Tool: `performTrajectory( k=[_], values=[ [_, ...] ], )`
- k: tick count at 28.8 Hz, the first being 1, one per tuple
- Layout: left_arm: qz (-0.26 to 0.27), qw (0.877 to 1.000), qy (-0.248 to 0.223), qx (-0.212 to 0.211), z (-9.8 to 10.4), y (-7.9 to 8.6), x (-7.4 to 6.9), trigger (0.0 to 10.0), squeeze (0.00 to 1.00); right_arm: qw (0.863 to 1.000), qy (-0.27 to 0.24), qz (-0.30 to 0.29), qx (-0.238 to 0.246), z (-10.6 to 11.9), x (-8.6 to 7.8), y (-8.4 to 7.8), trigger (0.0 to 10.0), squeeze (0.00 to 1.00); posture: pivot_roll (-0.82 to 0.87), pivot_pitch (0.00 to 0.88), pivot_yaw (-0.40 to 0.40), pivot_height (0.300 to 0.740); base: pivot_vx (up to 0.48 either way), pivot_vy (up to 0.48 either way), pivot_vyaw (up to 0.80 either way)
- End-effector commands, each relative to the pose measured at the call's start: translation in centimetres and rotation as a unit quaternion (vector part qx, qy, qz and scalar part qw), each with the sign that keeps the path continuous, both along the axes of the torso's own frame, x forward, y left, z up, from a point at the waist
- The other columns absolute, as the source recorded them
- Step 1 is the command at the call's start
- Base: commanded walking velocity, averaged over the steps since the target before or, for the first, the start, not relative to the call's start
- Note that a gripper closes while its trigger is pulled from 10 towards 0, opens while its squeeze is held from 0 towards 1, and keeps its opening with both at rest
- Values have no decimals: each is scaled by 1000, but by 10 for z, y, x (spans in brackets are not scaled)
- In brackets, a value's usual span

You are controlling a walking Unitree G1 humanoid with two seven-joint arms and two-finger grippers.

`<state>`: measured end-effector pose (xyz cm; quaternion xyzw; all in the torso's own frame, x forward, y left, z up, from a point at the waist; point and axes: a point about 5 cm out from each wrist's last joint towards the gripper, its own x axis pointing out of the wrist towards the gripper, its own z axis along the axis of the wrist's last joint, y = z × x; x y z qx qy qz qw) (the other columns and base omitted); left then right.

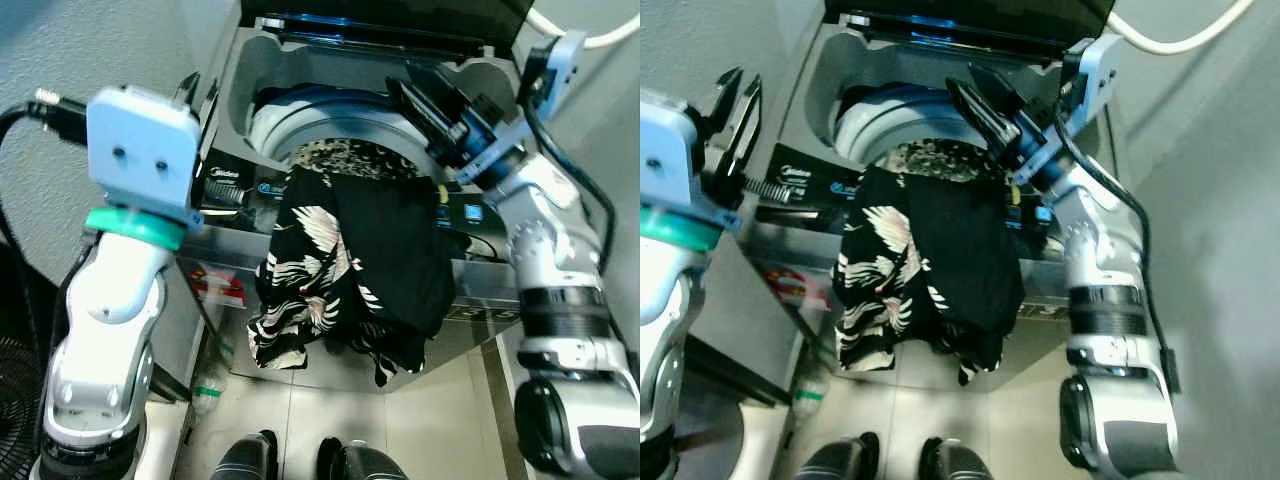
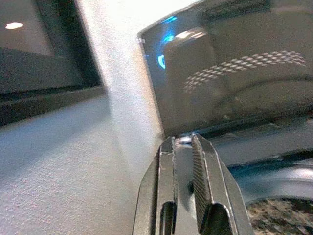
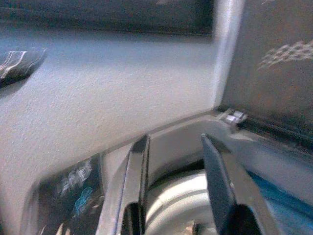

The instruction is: Clothes washing

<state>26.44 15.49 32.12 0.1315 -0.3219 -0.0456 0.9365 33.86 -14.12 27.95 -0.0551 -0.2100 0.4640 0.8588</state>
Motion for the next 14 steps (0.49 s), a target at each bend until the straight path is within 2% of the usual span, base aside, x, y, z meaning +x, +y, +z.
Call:
performTrajectory(
  k=[1, 2, 4, 5, 8, 11, 14],
  values=[
    [-9, 1000, 6, -10, 5, 6, 1, 10000, 0, 998, -5, 17, -58, -7, -8, 8, 10000, 0, 59, 113, -13, 740, 0, 0, 0],
    [-8, 1000, 3, -13, 8, 9, 2, 10000, 0, 997, -7, 20, -79, -11, -10, 10, 10000, 0, 58, 113, -12, 740, 0, 0, 0],
    [-20, 999, -8, -33, 25, 17, 6, 10000, 0, 986, -10, 39, -161, -28, -20, 17, 10000, 0, 57, 110, -9, 740, 0, 0, 0],
    [-20, 999, -8, -33, 25, 17, 6, 10000, 0, 986, -10, 39, -161, -28, -20, 17, 10000, 0, 57, 110, -9, 740, 0, 0, 0],
    [-69, 997, -16, -41, 43, 16, 8, 10000, 0, 965, -18, 51, -255, -50, -30, 23, 10000, 0, 48, 109, -1, 740, 0, 0, 0],
    [-91, 995, -7, -26, 43, 10, 8, 10000, 0, 959, -21, 48, -280, -57, -32, 23, 10000, 0, 49, 111, 2, 740, 0, 0, 0],
    [-90, 996, 3, -24, 38, 10, 8, 10000, 0, 953, -34, 36, -299, -58, -32, 22, 10000, 0, 49, 114, 4, 740, 0, 0, 0]
  ],
)
